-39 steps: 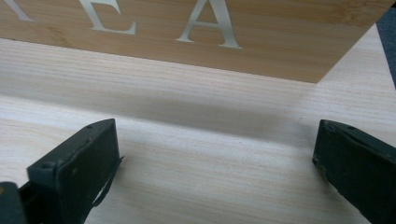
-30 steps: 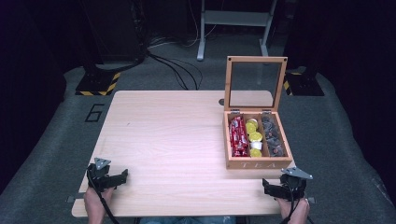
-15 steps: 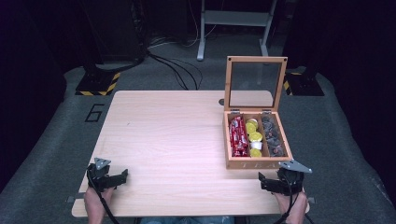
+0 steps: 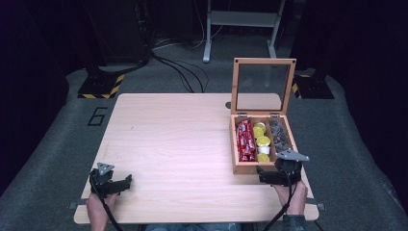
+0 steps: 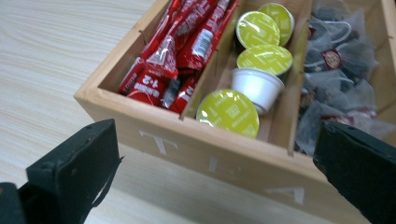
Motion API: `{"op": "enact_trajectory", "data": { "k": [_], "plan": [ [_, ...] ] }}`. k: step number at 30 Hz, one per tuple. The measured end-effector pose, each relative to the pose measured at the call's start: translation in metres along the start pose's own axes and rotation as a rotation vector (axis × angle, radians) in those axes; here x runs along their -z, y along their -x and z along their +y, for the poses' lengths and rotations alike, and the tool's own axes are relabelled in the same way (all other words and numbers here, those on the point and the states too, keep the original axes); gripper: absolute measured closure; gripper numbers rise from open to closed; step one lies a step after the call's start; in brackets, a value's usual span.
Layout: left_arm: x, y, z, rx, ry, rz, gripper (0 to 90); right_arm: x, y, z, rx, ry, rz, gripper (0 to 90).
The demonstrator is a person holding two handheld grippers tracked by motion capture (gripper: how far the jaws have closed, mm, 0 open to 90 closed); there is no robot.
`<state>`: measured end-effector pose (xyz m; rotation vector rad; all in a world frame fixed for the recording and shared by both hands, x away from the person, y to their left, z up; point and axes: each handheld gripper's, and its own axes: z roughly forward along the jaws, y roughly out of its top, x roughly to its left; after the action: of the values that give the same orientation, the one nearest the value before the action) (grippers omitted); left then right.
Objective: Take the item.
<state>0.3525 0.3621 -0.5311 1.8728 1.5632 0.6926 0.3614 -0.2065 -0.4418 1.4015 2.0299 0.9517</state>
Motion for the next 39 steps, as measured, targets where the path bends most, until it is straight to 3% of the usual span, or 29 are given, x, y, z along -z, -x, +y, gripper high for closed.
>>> {"op": "enact_trajectory", "data": {
  "k": [22,39],
  "plan": [
    [0.000,0.001,0.000,-0.005,0.002,-0.003,6.1,-0.038,-0.012,0.038,0.040,-0.037,0.050,0.0],
    [0.000,0.001,0.000,-0.005,0.000,-0.005,6.1,-0.063,-0.016,0.056,0.026,-0.063,0.071,2.5]
  ]
}}
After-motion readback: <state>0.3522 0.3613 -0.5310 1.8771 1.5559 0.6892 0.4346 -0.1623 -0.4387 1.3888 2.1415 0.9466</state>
